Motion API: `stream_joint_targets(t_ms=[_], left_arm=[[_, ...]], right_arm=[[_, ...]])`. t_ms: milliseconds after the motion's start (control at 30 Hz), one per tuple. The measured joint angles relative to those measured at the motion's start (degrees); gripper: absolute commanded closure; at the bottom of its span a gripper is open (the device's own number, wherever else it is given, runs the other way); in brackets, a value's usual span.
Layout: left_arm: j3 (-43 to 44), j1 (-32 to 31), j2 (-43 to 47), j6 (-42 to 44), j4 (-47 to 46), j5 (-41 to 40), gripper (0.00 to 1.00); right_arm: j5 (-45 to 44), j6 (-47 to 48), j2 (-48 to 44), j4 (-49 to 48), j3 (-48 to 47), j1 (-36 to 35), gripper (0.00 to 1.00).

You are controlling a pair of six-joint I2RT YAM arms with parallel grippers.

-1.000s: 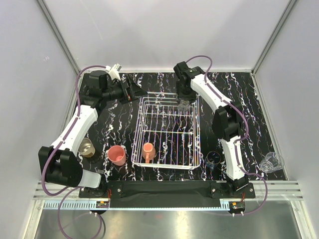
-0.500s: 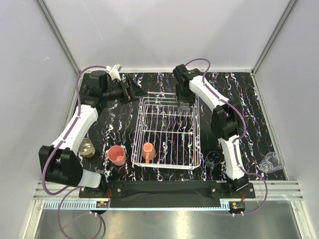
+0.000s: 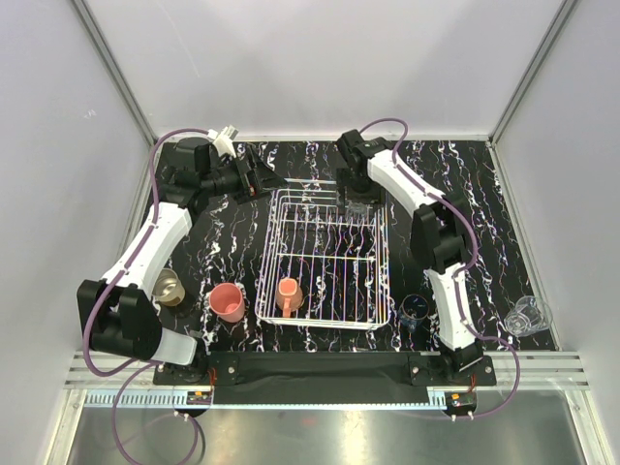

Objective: Load the cups into the dish rack

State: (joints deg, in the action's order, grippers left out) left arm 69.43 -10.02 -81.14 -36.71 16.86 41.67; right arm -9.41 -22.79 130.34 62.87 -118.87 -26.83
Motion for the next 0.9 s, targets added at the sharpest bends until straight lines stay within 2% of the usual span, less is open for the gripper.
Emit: stream_joint_targets(t_ms=[200, 400, 500, 633, 667, 700, 733, 800, 900], left_arm=[[0.00, 0.00, -0.02, 0.00, 0.04, 0.00, 0.07], [0.00, 0.00, -0.07, 0.17, 0.33, -0.11, 0.08], [0.00, 0.00, -0.26, 0.42, 0.48, -0.15, 0.09], [0.00, 0.00, -0.61, 0.92, 1.18, -0.57, 0.09], [0.00, -0.07, -0.63, 1.18, 1.36, -1.01, 0.09], [0.00, -0.20, -0.63, 1.38, 1.64, -1.38, 0.10], [0.00, -0.39, -0.66, 1.64, 1.90, -1.79, 0.11], [0.00, -0.74, -0.66, 2.12, 2.69, -2.64, 0.13], [0.83, -2.21, -0.66, 3.76, 5.29, -5.44, 0.14]], right_arm=[[0.00, -0.55, -5.14, 0.07, 1.16, -0.59, 0.11], [-0.07, -1.81, -18.05, -0.50, 4.24, -3.41, 0.15], [0.04, -3.52, -27.32, -2.12, 10.84, -4.48, 0.15], [-0.22, -7.23, -41.03, -6.36, 24.13, -4.66, 0.13], [-0.24, -8.41, -44.54, -7.72, 28.37, -4.61, 0.11], [-0.57, -9.60, -47.76, -8.83, 32.22, -4.61, 0.01], [-0.94, -11.39, -50.99, -10.36, 36.48, -4.63, 0.00], [-2.14, -14.29, -56.00, -11.98, 43.67, -4.63, 0.00], [-3.41, -18.05, -58.75, -12.96, 50.38, -4.63, 0.00]])
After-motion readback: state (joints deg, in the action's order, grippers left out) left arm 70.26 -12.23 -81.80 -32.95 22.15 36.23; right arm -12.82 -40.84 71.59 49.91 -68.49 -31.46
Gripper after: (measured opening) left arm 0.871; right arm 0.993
